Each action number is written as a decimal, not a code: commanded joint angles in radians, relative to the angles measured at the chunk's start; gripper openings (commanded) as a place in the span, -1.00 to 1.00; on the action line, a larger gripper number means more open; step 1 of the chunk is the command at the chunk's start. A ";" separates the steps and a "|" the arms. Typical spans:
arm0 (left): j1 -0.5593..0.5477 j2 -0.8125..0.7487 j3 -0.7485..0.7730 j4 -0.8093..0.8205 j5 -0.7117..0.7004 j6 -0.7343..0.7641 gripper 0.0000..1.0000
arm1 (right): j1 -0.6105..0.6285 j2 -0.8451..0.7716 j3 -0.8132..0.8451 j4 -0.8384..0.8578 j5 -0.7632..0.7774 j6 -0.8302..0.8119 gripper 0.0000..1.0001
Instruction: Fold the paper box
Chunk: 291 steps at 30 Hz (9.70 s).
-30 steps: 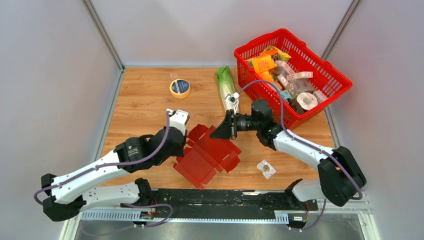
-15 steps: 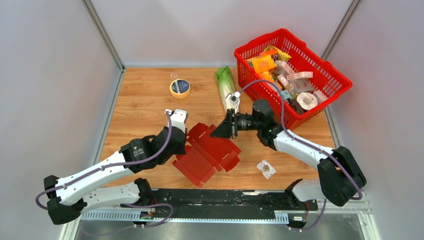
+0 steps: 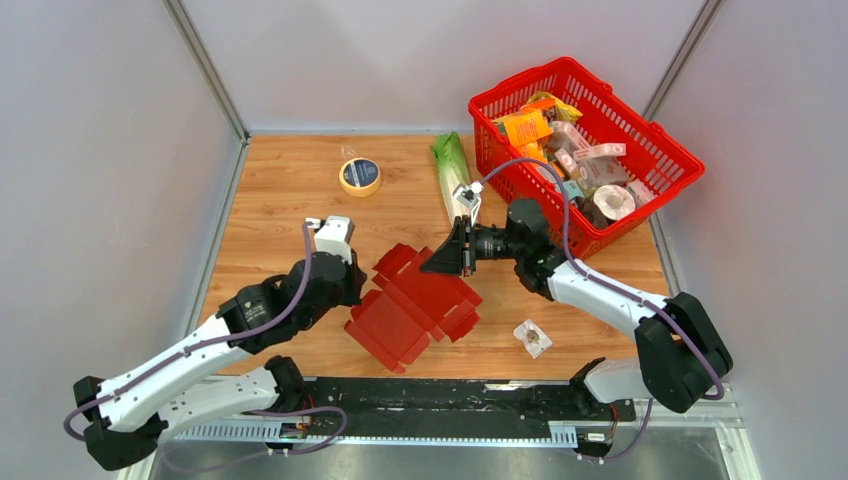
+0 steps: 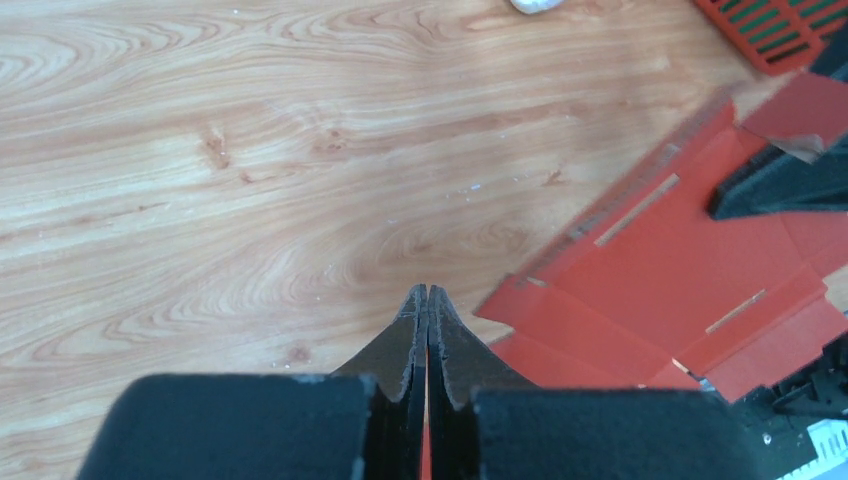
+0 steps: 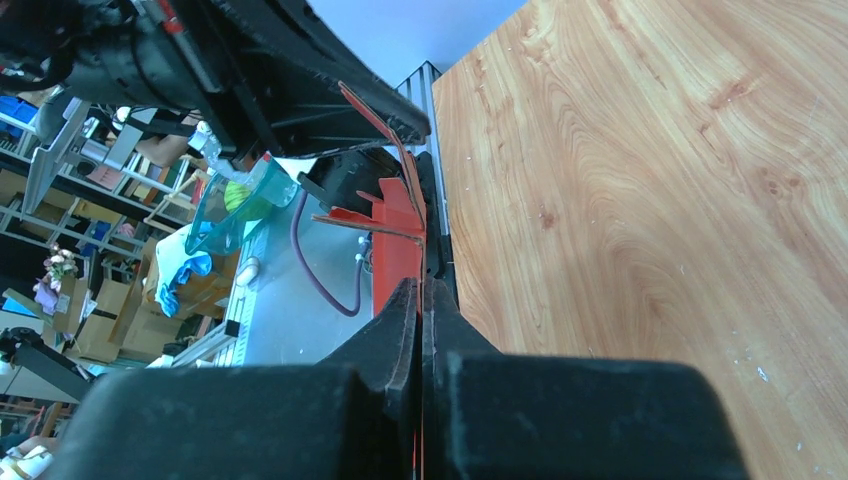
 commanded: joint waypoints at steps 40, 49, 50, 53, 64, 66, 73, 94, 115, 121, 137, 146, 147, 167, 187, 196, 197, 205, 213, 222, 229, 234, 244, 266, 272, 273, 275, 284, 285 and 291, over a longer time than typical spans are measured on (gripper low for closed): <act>0.101 0.103 0.150 0.151 0.362 0.234 -0.10 | 0.075 0.029 0.090 -0.271 0.164 -0.234 -1.00; 0.101 0.298 0.262 0.140 0.351 0.278 -0.08 | 0.092 0.021 0.102 -0.301 0.164 -0.257 -1.00; 0.101 0.301 0.259 0.144 0.357 0.278 -0.08 | 0.092 0.018 0.101 -0.299 0.162 -0.256 -1.00; 0.101 0.310 0.245 0.168 0.403 0.275 -0.10 | 0.090 0.014 0.096 -0.296 0.172 -0.259 -1.00; 0.076 0.310 0.184 0.179 0.397 0.251 -0.30 | 0.092 0.026 0.099 -0.288 0.162 -0.246 -1.00; 0.070 0.323 0.190 0.164 0.373 0.258 -0.35 | 0.092 0.027 0.099 -0.287 0.162 -0.246 -1.00; 0.053 0.359 0.204 0.121 0.253 0.288 -0.72 | 0.093 0.032 0.110 -0.310 0.178 -0.254 -1.00; 0.050 0.083 -0.256 0.545 0.083 0.285 -1.00 | 0.105 0.199 0.513 -1.199 0.821 0.205 0.61; 0.050 0.008 -0.443 0.831 -0.081 0.270 -1.00 | 0.147 0.147 0.636 -1.275 0.928 0.639 0.56; 0.050 0.077 -0.427 0.838 -0.160 0.210 -1.00 | 0.165 0.057 0.417 -1.074 0.767 0.919 0.56; 0.049 0.214 -0.338 0.789 -0.243 0.084 -1.00 | 0.188 0.155 0.342 -0.907 0.667 1.140 0.49; 0.049 0.232 -0.356 0.837 -0.238 0.110 -1.00 | 0.161 0.276 0.409 -0.910 0.670 1.175 0.30; 0.049 0.229 -0.362 0.846 -0.239 0.113 -1.00 | 0.156 0.283 0.412 -0.910 0.675 1.177 0.29; 0.047 0.229 -0.404 0.918 -0.239 0.132 -1.00 | 0.109 0.303 0.461 -0.951 0.761 1.180 0.22; 0.044 0.243 -0.408 0.937 -0.232 0.144 -1.00 | 0.098 0.348 0.466 -0.896 0.733 1.202 -0.29; 0.041 0.255 -0.407 0.950 -0.218 0.144 -1.00 | 0.096 0.357 0.464 -0.876 0.733 1.205 -0.64; 0.039 0.255 -0.408 0.955 -0.215 0.144 -1.00 | 0.096 0.357 0.463 -0.873 0.732 1.205 -0.68; 0.039 0.211 -0.442 0.957 -0.172 0.124 -0.58 | 0.098 0.360 0.446 -0.848 0.732 1.154 -1.00; 0.047 -0.111 -0.446 0.584 -0.098 0.054 0.20 | 0.093 0.331 0.331 -0.553 0.814 0.872 -1.00; 0.105 -0.394 -0.561 0.427 0.001 -0.005 0.09 | 0.070 0.270 0.138 -0.115 0.724 0.610 -1.00; 0.113 -0.264 -0.581 0.516 0.067 -0.005 -0.06 | 0.033 0.287 0.032 0.092 0.578 0.564 -1.00; 0.113 -0.248 -0.594 0.548 0.066 0.012 -0.05 | -0.006 0.337 0.001 0.164 0.495 0.574 -1.00; 0.113 -0.228 -0.580 0.572 0.123 0.077 0.00 | -0.046 0.455 -0.059 0.331 0.414 0.659 -1.00; 0.113 0.083 -0.557 0.800 0.181 0.262 -0.08 | -0.102 0.466 -0.085 0.285 0.357 0.545 -1.00; 0.111 0.241 -0.459 0.739 0.168 0.230 -0.15 | -0.103 0.523 -0.053 0.347 0.325 0.629 -1.00; 0.113 0.276 -0.450 0.739 0.175 0.225 -0.15 | -0.105 0.524 -0.054 0.347 0.325 0.634 -1.00; 0.111 0.307 -0.431 0.760 0.210 0.222 -0.15 | -0.105 0.526 -0.056 0.348 0.328 0.634 -1.00; 0.111 0.335 -0.454 0.934 0.251 0.193 -0.13 | -0.103 0.530 -0.086 0.353 0.346 0.623 -1.00; 0.111 0.324 -0.459 0.946 0.250 0.193 -0.13 | -0.102 0.532 -0.086 0.351 0.350 0.623 -1.00; 0.111 0.307 -0.468 0.989 0.222 0.179 0.02 | -0.085 0.555 -0.103 0.359 0.368 0.623 -1.00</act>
